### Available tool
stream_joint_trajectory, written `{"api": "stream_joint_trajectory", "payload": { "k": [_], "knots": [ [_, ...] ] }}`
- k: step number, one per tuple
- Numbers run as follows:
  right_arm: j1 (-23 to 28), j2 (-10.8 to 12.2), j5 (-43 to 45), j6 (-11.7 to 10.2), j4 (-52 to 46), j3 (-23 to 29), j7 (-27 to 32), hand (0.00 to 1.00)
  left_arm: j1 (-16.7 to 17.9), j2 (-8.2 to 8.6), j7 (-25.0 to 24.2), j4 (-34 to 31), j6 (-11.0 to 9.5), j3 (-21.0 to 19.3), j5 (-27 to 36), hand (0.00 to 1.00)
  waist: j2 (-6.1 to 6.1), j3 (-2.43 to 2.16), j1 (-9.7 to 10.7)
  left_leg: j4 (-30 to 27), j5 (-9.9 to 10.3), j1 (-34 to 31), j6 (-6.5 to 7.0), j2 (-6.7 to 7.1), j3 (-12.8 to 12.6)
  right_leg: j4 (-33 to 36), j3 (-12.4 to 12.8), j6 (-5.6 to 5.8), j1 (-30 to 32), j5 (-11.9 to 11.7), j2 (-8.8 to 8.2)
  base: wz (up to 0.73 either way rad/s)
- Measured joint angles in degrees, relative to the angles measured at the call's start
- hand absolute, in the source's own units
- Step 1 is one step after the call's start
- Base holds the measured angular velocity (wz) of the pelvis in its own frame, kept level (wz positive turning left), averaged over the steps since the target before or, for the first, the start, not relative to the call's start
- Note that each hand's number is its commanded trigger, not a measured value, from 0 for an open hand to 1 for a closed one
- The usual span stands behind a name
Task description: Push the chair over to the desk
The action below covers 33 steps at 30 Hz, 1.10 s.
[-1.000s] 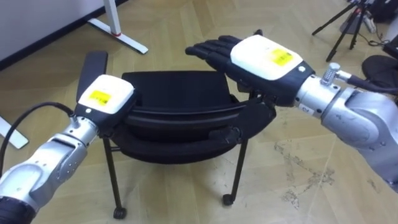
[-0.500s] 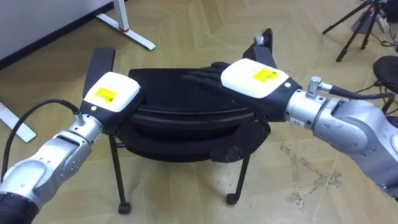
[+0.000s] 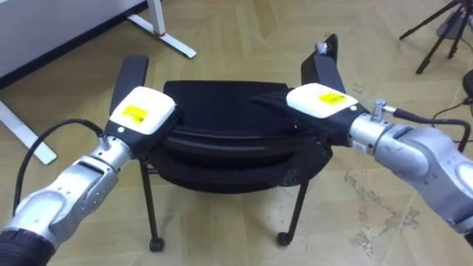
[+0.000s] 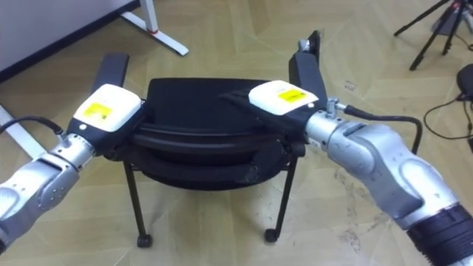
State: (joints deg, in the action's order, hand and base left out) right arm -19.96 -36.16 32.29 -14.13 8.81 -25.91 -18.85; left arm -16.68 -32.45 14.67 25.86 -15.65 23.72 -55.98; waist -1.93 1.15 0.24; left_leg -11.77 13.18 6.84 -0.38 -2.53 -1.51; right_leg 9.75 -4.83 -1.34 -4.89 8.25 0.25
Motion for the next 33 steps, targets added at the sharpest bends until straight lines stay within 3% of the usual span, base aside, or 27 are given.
{"api": "stream_joint_trajectory", "payload": {
  "k": [4, 5, 6, 7, 8, 9, 10, 12, 13, 14, 16, 22, 33],
  "knots": [
    [-1.52, 3.80, 1.18, -0.36, 7.89, 0.04, 3.25, 0.00, -0.07, -0.01, 0.68, -0.01, -0.65, 0.17, -0.17, 1.00, 0.32, 0.02, -0.01, 0.04, 0.00, 0.35, 0.00, 0.40, 0.46, -0.04, -0.35, -0.01, -0.31, -0.01, -0.33, 0.03],
    [-1.57, 4.62, 1.15, -0.30, 10.13, 0.04, 3.79, 0.00, -0.17, 0.03, 0.88, 0.17, -0.66, 0.54, -0.16, 1.00, -0.29, 0.30, -0.07, -3.61, 0.05, -1.54, -0.02, 1.21, -0.08, -0.41, 0.72, -0.05, -1.09, -0.07, -1.49, 0.25],
    [-1.55, 5.16, 0.99, -0.21, 11.49, 0.06, 4.16, 0.00, -0.46, 0.19, 1.07, 0.48, -0.52, 1.12, -0.13, 1.00, -1.19, 0.67, 0.13, -6.70, 1.30, -3.91, 0.22, 1.82, -0.35, -1.20, 2.95, -0.03, -1.93, -0.07, -2.78, 0.50],
    [-1.57, 4.76, 0.62, -0.15, 13.27, 0.38, 4.58, 0.00, -1.70, 1.22, 1.47, 0.76, -0.32, 2.68, 0.00, 1.00, -1.09, 0.56, 0.59, -3.92, 0.60, -8.03, 0.48, 2.80, -0.84, -1.69, 4.98, 0.22, -1.91, 0.03, -3.76, 0.43],
    [-1.30, 3.44, -0.76, -1.42, 13.52, 0.40, 4.27, 0.00, -2.50, 2.12, 1.72, 0.70, -0.04, 3.67, 0.01, 1.00, -0.98, 0.19, 0.02, -1.02, -4.19, -10.76, 2.34, 2.88, -3.05, -0.27, 5.12, 2.60, -0.56, 1.56, -4.62, 0.11],
    [-1.28, 3.48, -0.69, -1.52, 13.53, 0.35, 4.28, 0.00, -2.48, 2.37, 1.97, 0.69, 0.23, 3.92, 0.01, 1.00, -1.20, -0.09, -0.53, -0.74, -4.94, -10.02, 2.79, 3.26, -3.90, 0.34, 5.26, 3.35, 0.11, 1.93, -5.08, -0.24],
    [-1.34, 3.96, -0.36, -1.49, 13.94, 0.34, 4.80, 0.00, -2.95, 2.36, 1.41, 1.17, 0.25, 4.08, 0.01, 1.00, -1.00, 0.04, -0.51, -1.03, -5.03, -9.40, 2.81, 3.37, -3.58, -0.09, 3.03, 3.81, 0.20, 1.89, -4.78, -0.41],
    [-1.35, 4.87, -0.16, -1.23, 15.11, 0.33, 6.02, 0.00, -3.00, 2.24, 1.49, 2.15, 0.26, 4.00, 0.03, 1.00, -0.43, 0.42, -0.84, -0.78, -5.00, -8.31, 2.80, 3.25, 1.71, -2.38, 2.69, 2.85, 0.58, 1.45, -2.90, -0.34],
    [-1.46, 5.12, 0.04, -0.94, 15.08, 0.40, 7.28, 0.00, -2.99, 2.12, 1.52, 2.53, 0.30, 3.60, 0.17, 1.00, -0.01, 0.68, -1.44, -0.67, -4.85, -8.19, 2.56, 3.28, 4.31, -4.14, 3.04, 2.16, 2.89, -1.14, -2.04, -0.25],
    [-1.45, 5.15, 0.86, -0.75, 15.20, 0.43, 8.62, 0.00, -2.84, 2.81, 1.43, 3.14, 0.42, 3.29, 0.22, 1.00, 0.84, 0.45, -1.38, -0.48, -4.48, -8.21, 2.04, 3.43, 4.76, -2.86, 0.90, 1.25, 3.38, -2.55, -2.13, -0.13],
    [-1.50, 5.25, 1.02, -0.80, 15.63, 0.50, 9.94, 0.00, -2.87, 3.22, 1.21, 3.40, 0.66, 3.29, 0.22, 1.00, 1.48, 0.49, -0.34, 0.28, -4.47, -8.05, 2.02, 3.42, 4.64, -2.74, -0.46, 1.26, 3.25, -2.59, -1.99, 0.19],
    [-3.04, 6.14, 2.33, -1.56, 20.07, 0.50, 11.87, 0.00, -3.00, 4.65, 0.39, 3.58, 2.04, 3.41, 0.16, 1.00, 1.41, 0.52, 0.94, 0.43, -4.43, -7.88, 2.07, 4.15, 5.33, -2.50, -0.87, 1.36, 3.06, -2.52, -1.63, 0.07],
    [-3.22, 6.56, 4.27, -2.49, 21.30, 0.92, 13.85, 0.00, -3.36, 4.86, -0.18, 3.56, 2.42, 3.38, 0.16, 1.00, 1.41, 0.51, 1.08, 0.03, -4.41, -8.22, 2.13, 4.27, 5.37, -2.03, -0.75, 1.46, 3.47, -2.46, -1.74, 0.00]
  ]
}}
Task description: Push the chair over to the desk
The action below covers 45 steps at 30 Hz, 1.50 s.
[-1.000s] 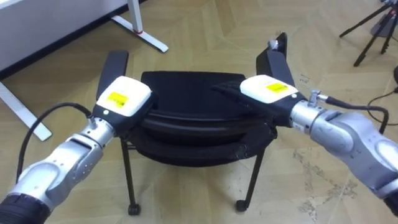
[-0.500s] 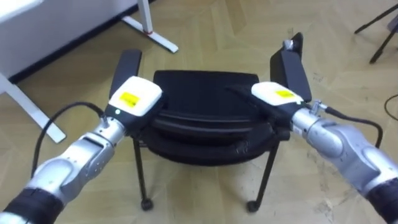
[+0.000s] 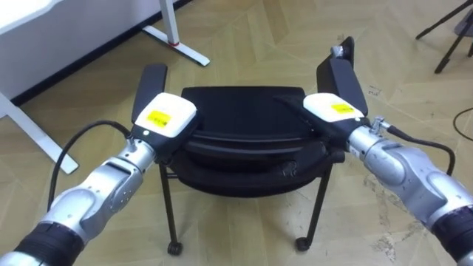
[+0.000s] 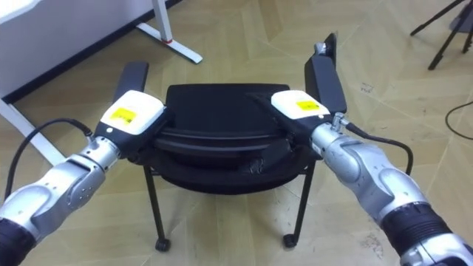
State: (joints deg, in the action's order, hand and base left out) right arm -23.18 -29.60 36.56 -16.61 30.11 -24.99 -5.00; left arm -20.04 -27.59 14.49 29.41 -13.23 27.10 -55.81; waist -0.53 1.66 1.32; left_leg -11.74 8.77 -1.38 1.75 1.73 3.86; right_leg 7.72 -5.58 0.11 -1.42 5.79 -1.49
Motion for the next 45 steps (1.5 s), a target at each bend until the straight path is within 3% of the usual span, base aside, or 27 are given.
{"api": "stream_joint_trajectory", "payload": {
  "k": [1, 2, 6, 18, 33, 40, 45],
  "knots": [
    [0.00, 0.00, 0.01, -0.13, 0.12, 0.00, 0.15, 0.90, 0.00, 0.00, -0.01, 0.00, 0.00, 0.00, 0.00, 1.00, 0.00, 0.00, 0.00, 0.00, 0.00, 0.00, 0.00, 0.00, 0.02, 0.01, 0.00, 0.00, 0.00, 0.00, 0.00, 0.00],
    [0.00, 0.01, 0.01, -0.21, 0.20, 0.00, 0.27, 1.00, 0.00, 0.00, -0.01, 0.00, 0.00, 0.00, 0.00, 1.00, 0.00, 0.00, 0.00, 0.00, 0.00, 0.00, 0.00, -0.01, 0.03, 0.02, 0.00, 0.00, 0.00, 0.00, 0.00, 0.00],
    [0.01, 0.01, 0.29, -0.56, 0.28, -0.01, 0.48, 1.00, 0.00, 0.00, -0.01, 0.00, -0.01, 0.00, 0.00, 1.00, 0.00, 0.00, 0.14, -0.02, 0.00, -0.02, 0.00, 0.00, 0.04, 0.04, -0.14, 0.00, -0.03, 0.00, -0.03, 0.00],
    [0.06, 0.30, 8.50, -5.09, 2.32, -0.39, 5.44, 1.00, -0.01, 0.01, 0.06, 0.19, -0.10, -0.06, 0.01, 1.00, -0.02, 0.02, 0.26, -0.02, 0.00, 0.07, 0.00, 0.00, -0.01, 0.07, -0.19, 0.03, -0.13, 0.02, -0.04, 0.00],
    [0.20, 0.91, 13.79, -7.11, 4.32, -0.94, 12.18, 1.00, -0.46, -0.05, -0.24, 0.19, -0.57, -0.28, 0.04, 1.00, -0.30, 0.10, 0.13, 0.09, 0.00, 0.08, -0.01, 0.01, 0.01, 0.03, -0.57, 0.11, -0.23, 0.38, -0.18, 0.00],
    [0.34, 1.33, 14.37, -7.09, 4.71, -0.94, 12.44, 1.00, -0.54, -0.14, -0.57, 0.16, -0.97, -0.61, -0.04, 1.00, -1.40, -0.09, -0.04, 0.06, 0.00, 0.08, -0.01, 0.00, -0.01, 0.20, -0.60, 0.07, -0.23, 0.60, -0.20, 0.00],
    [0.31, 2.34, 14.52, -6.84, 5.92, -0.94, 12.74, 1.00, -2.22, -0.11, -0.43, 2.39, -2.24, -0.49, -0.38, 1.00, -2.61, 0.34, 0.01, -1.39, 0.16, -0.02, -0.09, -0.07, -0.19, 2.38, -1.40, -0.12, -0.23, 1.90, -0.49, 0.09]
  ]
}}
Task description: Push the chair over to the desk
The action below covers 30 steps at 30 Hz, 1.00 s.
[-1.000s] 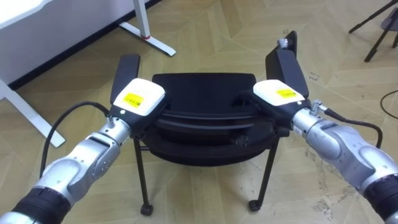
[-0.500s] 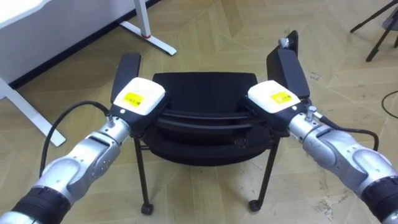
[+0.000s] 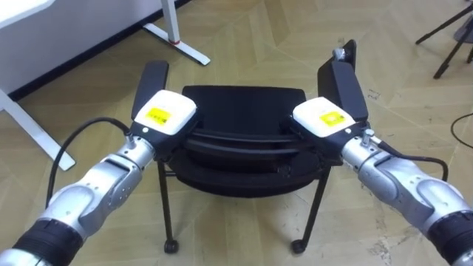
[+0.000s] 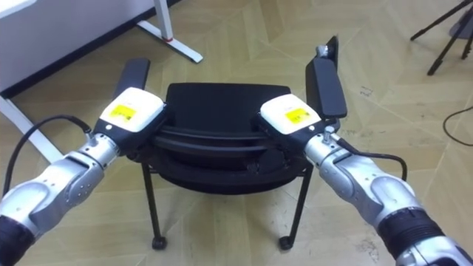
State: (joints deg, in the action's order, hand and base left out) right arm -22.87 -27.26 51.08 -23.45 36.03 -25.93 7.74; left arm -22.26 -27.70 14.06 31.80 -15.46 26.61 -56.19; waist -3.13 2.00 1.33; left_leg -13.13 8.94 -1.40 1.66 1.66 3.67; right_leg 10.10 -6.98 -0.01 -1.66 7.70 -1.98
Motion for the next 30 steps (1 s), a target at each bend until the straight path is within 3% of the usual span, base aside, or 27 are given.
{"api": "stream_joint_trajectory", "payload": {
  "k": [3, 6, 9, 11, 14, 16, 17, 18, 19, 20, 21, 23, 24, 25, 26, 30],
  "knots": [
    [-0.23, 1.04, 0.00, 0.34, 1.62, -0.01, 0.81, 1.00, -1.68, 0.52, 0.40, 3.17, -0.97, 0.20, -0.28, 1.00, -0.19, 0.11, -0.06, -2.44, 1.30, -0.60, -0.15, -0.32, 0.26, 2.56, -0.83, -0.26, 0.43, 1.39, -0.04, 0.09],
    [-1.89, 1.62, -0.06, 0.32, 4.69, -0.01, 1.99, 1.00, -5.63, 1.69, 0.74, 8.08, -2.47, 0.60, -0.77, 1.00, -0.12, 0.44, -0.97, -8.06, 3.95, -3.52, -0.53, -1.17, 0.21, 6.90, -1.07, -0.84, 2.70, 3.21, 0.49, 0.01],
    [-3.52, 1.92, 0.14, 0.33, 5.93, 0.17, 2.52, 1.00, -7.34, 2.00, 1.01, 9.27, -2.40, 0.42, -0.87, 1.00, 0.45, 1.20, -1.03, -14.20, 6.80, -7.18, -0.84, -2.00, 0.19, 12.23, -1.57, -1.33, 5.44, 5.53, 0.95, 0.03],
    [-3.78, 2.09, 0.47, 0.19, 6.89, 0.17, 3.21, 1.00, -7.51, 2.63, 1.30, 10.04, -2.09, 0.42, -0.82, 1.00, 0.55, 1.73, 0.28, -18.17, 8.52, -8.28, -0.84, -2.01, -0.58, 17.11, -3.13, -1.34, 6.19, 8.76, 0.04, 0.35],
    [-3.79, 2.15, 0.52, -0.25, 6.91, 0.32, 4.19, 1.00, -8.02, 2.76, 2.14, 11.13, -2.38, 0.18, -0.56, 1.00, 0.77, 1.83, 1.68, -24.22, 10.40, -10.45, -1.34, -2.57, -1.92, 22.38, -4.50, -1.82, 7.58, 13.19, -0.98, 0.37],
    [-3.79, 2.04, 0.72, -0.54, 7.11, 0.35, 4.32, 1.00, -8.35, 3.64, 2.43, 12.21, -2.02, 0.20, -0.30, 1.00, 1.01, 1.99, 2.13, -30.86, 9.83, -12.83, -1.94, -3.88, -5.18, 24.49, -4.93, -1.85, 7.72, 14.98, -0.75, 0.30],
    [-3.81, 2.18, 1.05, -0.72, 7.64, 0.34, 4.41, 1.00, -8.34, 4.21, 2.87, 13.35, -2.08, 0.22, -0.25, 1.00, 1.39, 2.18, 1.50, -35.51, 8.64, -14.45, -2.46, -5.35, -6.62, 26.06, -4.61, -2.26, 7.35, 15.89, -0.67, 0.00],
    [-3.82, 2.17, 1.12, -0.87, 7.84, 0.34, 4.55, 1.00, -8.34, 4.48, 3.04, 13.91, -2.12, 0.22, -0.15, 1.00, 1.59, 2.27, 1.37, -37.96, 7.85, -15.34, -2.61, -5.89, -7.10, 26.56, -4.59, -2.42, 6.97, 16.31, -0.62, -0.08],
    [-3.84, 2.08, 1.16, -1.06, 7.94, 0.24, 4.68, 1.00, -8.35, 4.63, 3.26, 14.65, -2.39, 0.25, 0.25, 1.00, 1.89, 2.44, 1.36, -42.96, 5.35, -18.07, -2.58, -6.26, -8.06, 27.99, -4.39, -3.04, 6.50, 17.02, -0.75, 0.05],
    [-3.96, 1.56, 1.28, -1.63, 7.85, 0.18, 4.95, 1.00, -8.47, 4.67, 3.40, 14.84, -2.74, 0.28, 0.53, 1.00, 1.35, 2.60, 1.36, -43.17, 5.70, -19.78, -2.51, -6.00, -7.97, 29.54, -4.29, -3.07, 6.84, 18.01, -1.44, 0.09],
    [-4.05, 1.11, 1.27, -1.98, 7.79, 0.17, 5.22, 1.00, -8.78, 4.86, 3.44, 14.91, -2.88, 0.41, 0.83, 1.00, 1.37, 2.60, 1.40, -41.30, 5.78, -20.75, -2.41, -5.91, -8.04, 30.25, -4.37, -3.03, 7.15, 18.48, -1.82, 0.08],
    [-4.83, -0.27, 1.19, -2.19, 8.00, 0.05, 5.76, 1.00, -9.82, 5.80, 3.51, 15.52, -2.81, 0.68, 1.70, 1.00, 2.09, 2.53, 1.19, -30.20, 5.08, -24.44, -2.68, -6.19, -8.41, 32.12, -5.26, -1.98, 8.68, 19.92, -2.93, -0.11],
    [-4.96, -0.54, 1.26, -2.19, 8.02, 0.05, 5.90, 1.00, -10.17, 6.00, 3.41, 15.80, -2.90, 0.67, 1.77, 1.00, 2.54, 2.35, 1.20, -27.25, 4.65, -24.76, -2.50, -6.16, -8.14, 32.36, -5.30, -1.52, 8.87, 20.19, -3.05, -0.27],
    [-5.17, -0.74, 1.27, -2.10, 8.12, 0.05, 6.24, 1.00, -11.14, 6.43, 3.24, 16.83, -3.21, 0.67, 1.81, 1.00, 2.69, 2.18, 0.88, -25.84, 2.29, -25.13, -2.24, -5.82, -8.72, 33.26, -5.14, -0.44, 9.08, 20.86, -4.30, -0.28],
    [-5.66, -0.86, 1.27, -1.97, 8.04, 0.09, 6.89, 1.00, -12.23, 6.47, 3.26, 17.34, -3.24, 0.67, 1.81, 1.00, 2.46, 1.98, 0.62, -25.31, 1.52, -25.45, -1.68, -4.49, -8.90, 34.06, -5.23, 0.68, 10.03, 21.23, -5.88, -0.30],
    [-7.08, -0.42, 1.77, -0.59, 8.84, 0.19, 9.64, 1.00, -15.02, 6.39, 3.22, 17.84, -2.81, 0.65, 1.80, 1.00, 1.32, 1.93, -0.05, -25.54, 1.14, -26.52, 0.23, -2.73, -9.67, 34.19, -3.58, 2.82, 11.31, 21.45, -7.66, -0.23]
  ]
}}
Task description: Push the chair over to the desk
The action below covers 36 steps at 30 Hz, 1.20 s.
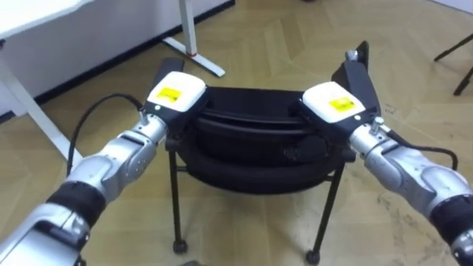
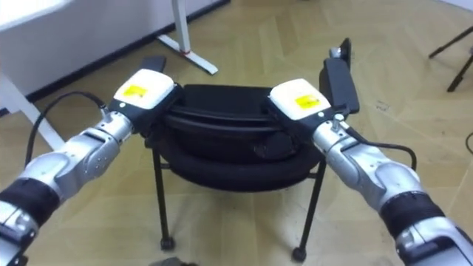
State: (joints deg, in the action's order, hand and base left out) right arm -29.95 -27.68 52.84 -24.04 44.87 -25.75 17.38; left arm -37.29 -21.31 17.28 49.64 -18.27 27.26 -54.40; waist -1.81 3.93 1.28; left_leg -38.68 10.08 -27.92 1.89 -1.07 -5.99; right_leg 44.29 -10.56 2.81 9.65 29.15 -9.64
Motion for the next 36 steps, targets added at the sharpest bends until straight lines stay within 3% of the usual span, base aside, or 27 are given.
{"api": "stream_joint_trajectory", "payload": {
  "k": [3, 5, 6, 8, 9, 10, 11, 12, 14, 15, 17, 18, 19, 20, 21, 23, 26, 29, 31, 34, 36],
  "knots": [
    [-0.13, -0.22, 0.32, 0.10, 0.51, 0.00, 1.95, 1.00, -0.75, 0.01, -0.28, -0.41, -0.05, 0.00, -0.13, 1.00, -1.18, -0.38, -0.28, 0.16, 0.97, 0.50, 1.48, 2.10, -0.66, -0.91, -1.06, 2.14, -0.84, 0.94, -3.59, -0.19],
    [-0.32, 0.39, 0.87, 0.79, 0.75, -0.07, 2.98, 1.00, -1.08, -0.16, 0.14, 0.06, -0.07, -0.07, -0.11, 1.00, -2.56, -0.54, -1.61, -1.29, 2.85, 2.11, 4.42, 5.02, -0.48, 3.67, 0.00, 3.08, -0.15, -0.42, -6.15, -0.46],
    [-0.44, 0.66, 1.32, 1.11, 0.76, -0.07, 3.12, 1.00, -1.11, -0.12, 0.42, 0.38, -0.03, -0.17, -0.10, 1.00, -2.41, -0.42, -2.09, -2.33, 3.42, 2.38, 4.82, 5.14, -0.42, 7.19, 0.83, 2.30, 1.14, -1.41, -6.35, -0.49],
    [-0.32, 2.44, 3.27, 2.22, 1.72, -0.08, 3.76, 1.00, -1.10, 0.04, 2.02, 2.63, -0.61, -0.17, -0.19, 1.00, -1.52, 0.12, -2.96, -5.64, 6.85, 3.87, 4.71, 5.17, 1.10, 19.41, 4.71, 0.95, 6.08, -10.01, -5.86, -0.24],
    [-0.25, 2.83, 3.33, 2.47, 1.81, -0.12, 3.83, 1.00, -1.11, -0.03, 2.52, 3.22, -0.79, -0.13, -0.21, 1.00, -1.31, 0.21, -3.03, -6.34, 7.55, 4.38, 4.67, 4.99, 1.55, 21.51, 4.96, 0.72, 7.41, -12.31, -5.54, -0.08],
    [-0.26, 3.52, 3.34, 2.96, 1.82, -0.15, 3.98, 1.00, -1.12, -0.45, 3.29, 3.29, -0.94, -0.12, -0.19, 1.00, -1.02, 0.25, -3.42, -7.47, 8.76, 4.49, 4.43, 4.74, 2.56, 24.85, 5.76, 0.31, 9.48, -16.14, -4.72, -0.09],
    [-0.63, 4.07, 3.63, 3.39, 1.69, -0.16, 4.42, 1.00, -1.29, -0.92, 4.19, 3.49, -0.97, -0.13, -0.04, 1.00, -0.46, 0.50, -3.62, -8.29, 9.58, 4.48, 4.12, 4.70, 4.22, 26.54, 5.75, 0.10, 10.92, -17.27, -3.56, -0.11],
    [-0.93, 4.37, 3.82, 3.71, 1.62, -0.19, 4.47, 1.00, -1.46, -0.92, 4.61, 3.81, -0.97, -0.13, 0.06, 1.00, -0.09, 0.73, -3.78, -8.49, 9.84, 4.49, 3.91, 4.69, 5.16, 26.52, 5.64, 0.10, 11.75, -16.75, -3.10, -0.08],
    [-2.12, 4.91, 4.87, 4.61, 1.50, -0.27, 4.93, 1.00, -2.49, -1.36, 5.96, 5.26, -0.92, -0.14, 0.22, 1.00, 1.04, 1.39, -4.73, -8.61, 10.48, 4.62, 2.86, 4.95, 9.43, 24.17, 3.34, 0.51, 15.86, -13.46, -0.65, 0.03],
    [-2.25, 5.10, 4.87, 4.83, 1.50, -0.30, 5.00, 1.00, -2.68, -1.48, 6.28, 5.51, -0.95, -0.12, 0.22, 1.00, 1.18, 1.44, -4.76, -8.59, 10.62, 4.64, 2.48, 4.95, 10.42, 22.11, 2.49, 0.43, 16.58, -12.97, -0.14, 0.22],
    [-2.75, 5.78, 4.87, 5.37, 1.51, -0.33, 5.14, 1.00, -3.27, -2.01, 7.07, 5.94, -1.00, -0.04, 0.23, 1.00, 0.51, 1.25, -4.90, -8.33, 10.99, 4.69, 0.55, 5.04, 13.67, 9.13, 0.74, 0.15, 18.28, -12.52, 1.52, 0.42],
    [-2.85, 5.87, 4.85, 5.40, 1.50, -0.34, 5.20, 1.00, -3.29, -2.09, 7.27, 5.94, -0.96, -0.03, 0.28, 1.00, 0.24, 1.22, -4.93, -8.33, 11.09, 4.77, 0.25, 5.08, 14.33, 5.29, 1.02, -0.01, 18.45, -12.74, 1.90, 0.52],
    [-3.16, 6.06, 4.66, 5.70, 1.55, -0.66, 5.22, 1.00, -3.27, -2.32, 7.47, 5.91, -0.89, -0.02, 0.43, 1.00, -0.71, 1.08, -5.02, -8.43, 11.79, 5.16, -0.88, 5.11, 14.91, -0.95, 1.12, -0.96, 18.50, -14.53, 1.80, 0.48],
    [-3.42, 6.15, 4.61, 6.10, 1.61, -1.17, 5.19, 1.00, -2.96, -2.35, 7.48, 5.78, -0.57, -0.09, 0.70, 1.00, -1.11, 0.71, -5.45, -9.57, 12.84, 5.15, -2.37, 4.49, 15.66, -0.37, -0.24, -2.98, 17.57, -15.25, 2.06, 0.41],
    [-3.69, 5.99, 4.61, 6.10, 1.60, -1.35, 5.18, 1.00, -2.94, -2.35, 7.47, 5.62, -0.45, -0.10, 0.96, 1.00, -0.91, 0.57, -5.90, -10.16, 13.30, 5.07, -3.17, 3.91, 15.54, 0.10, -1.09, -4.32, 17.45, -14.73, 2.36, 0.30],
    [-5.48, 5.66, 4.12, 6.66, 1.98, -2.32, 4.91, 1.00, -3.52, -2.37, 7.49, 5.38, 0.28, -0.09, 1.96, 1.00, -0.63, 0.46, -6.30, -10.83, 14.03, 4.53, -4.96, 0.64, 13.93, 1.64, -4.03, -7.42, 17.35, -12.59, 2.96, 0.32],
    [-7.63, 5.67, 4.32, 6.73, 2.74, -2.48, 4.48, 1.00, -4.11, -2.11, 7.55, 5.36, 1.35, -0.59, 2.51, 1.00, -0.58, 0.66, -6.72, -10.12, 13.39, 4.17, -6.06, -2.11, 11.33, 2.12, -7.14, -9.65, 17.01, -10.86, 2.75, 0.32],
    [-8.34, 5.66, 4.19, 7.13, 2.55, -2.65, 4.09, 1.00, -4.44, -1.64, 8.62, 5.39, 2.58, -0.74, 2.60, 1.00, -1.13, 0.96, -6.71, -10.10, 12.81, 4.27, -7.00, -3.62, 9.84, 2.88, -8.93, -10.64, 16.29, -8.68, 2.62, 0.37],
    [-9.20, 5.57, 4.19, 7.18, 2.52, -2.95, 3.58, 1.00, -3.93, -1.64, 9.31, 5.45, 2.96, -0.84, 3.03, 1.00, -1.29, 1.07, -6.96, -12.46, 12.49, 3.67, -6.56, -4.42, 8.25, 4.56, -10.02, -11.63, 16.33, -7.09, 1.78, 0.21],
    [-9.54, 5.23, 4.01, 7.38, 2.54, -3.78, 3.14, 1.00, -3.37, -0.67, 10.17, 5.44, 4.29, -0.95, 3.22, 1.00, -1.52, 1.26, -7.52, -16.56, 11.75, 2.97, -5.67, -4.55, 7.36, 7.59, -10.48, -11.75, 15.52, -4.34, 0.82, 0.16],
    [-9.53, 4.99, 3.66, 7.40, 2.45, -4.35, 3.15, 1.00, -2.65, -0.41, 11.14, 5.48, 4.43, -1.05, 3.28, 1.00, -1.48, 1.25, -7.61, -18.37, 11.15, 2.48, -5.99, -4.96, 7.13, 8.46, -11.16, -12.07, 14.74, -3.03, 0.41, 0.21]
  ]
}}
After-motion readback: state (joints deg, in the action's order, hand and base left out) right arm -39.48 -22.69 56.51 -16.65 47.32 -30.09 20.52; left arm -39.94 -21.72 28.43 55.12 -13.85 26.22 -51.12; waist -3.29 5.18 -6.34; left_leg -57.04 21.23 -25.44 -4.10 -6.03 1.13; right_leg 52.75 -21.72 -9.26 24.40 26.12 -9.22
